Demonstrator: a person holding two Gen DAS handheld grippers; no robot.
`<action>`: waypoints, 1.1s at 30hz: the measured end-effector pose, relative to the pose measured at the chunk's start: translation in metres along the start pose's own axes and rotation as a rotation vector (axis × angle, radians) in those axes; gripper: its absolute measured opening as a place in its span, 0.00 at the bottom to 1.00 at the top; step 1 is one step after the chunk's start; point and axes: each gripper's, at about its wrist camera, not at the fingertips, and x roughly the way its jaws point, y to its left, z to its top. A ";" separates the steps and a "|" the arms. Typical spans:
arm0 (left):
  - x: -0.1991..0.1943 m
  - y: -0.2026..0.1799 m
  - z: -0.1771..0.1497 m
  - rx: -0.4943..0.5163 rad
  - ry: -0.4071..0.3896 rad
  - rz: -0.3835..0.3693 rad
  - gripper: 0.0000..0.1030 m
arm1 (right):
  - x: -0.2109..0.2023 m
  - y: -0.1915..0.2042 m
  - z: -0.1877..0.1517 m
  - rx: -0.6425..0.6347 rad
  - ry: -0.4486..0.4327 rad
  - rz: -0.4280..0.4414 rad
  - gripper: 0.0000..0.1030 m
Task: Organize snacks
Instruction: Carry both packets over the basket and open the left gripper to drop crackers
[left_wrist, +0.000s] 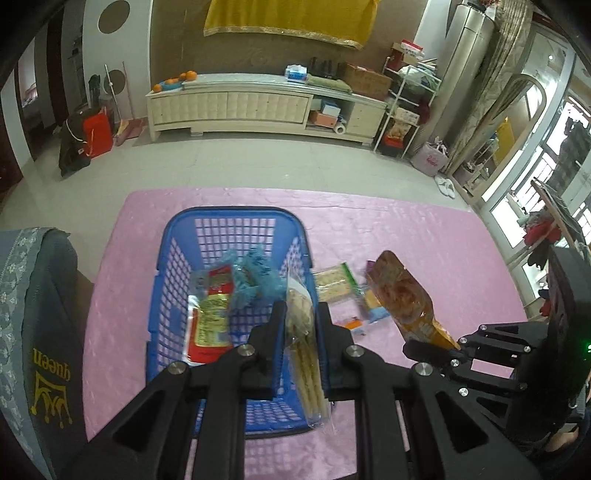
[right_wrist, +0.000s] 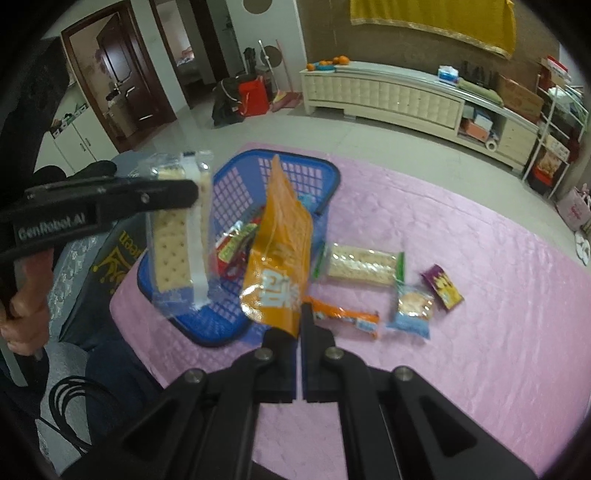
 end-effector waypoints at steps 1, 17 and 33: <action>0.003 0.003 0.002 -0.003 0.004 0.001 0.14 | 0.004 0.002 0.004 -0.004 0.003 0.006 0.03; 0.091 0.020 0.013 -0.012 0.136 0.005 0.14 | 0.058 -0.009 0.029 0.008 0.041 0.041 0.04; 0.101 0.012 0.014 0.042 0.152 0.076 0.46 | 0.056 -0.022 0.029 0.047 0.032 0.057 0.04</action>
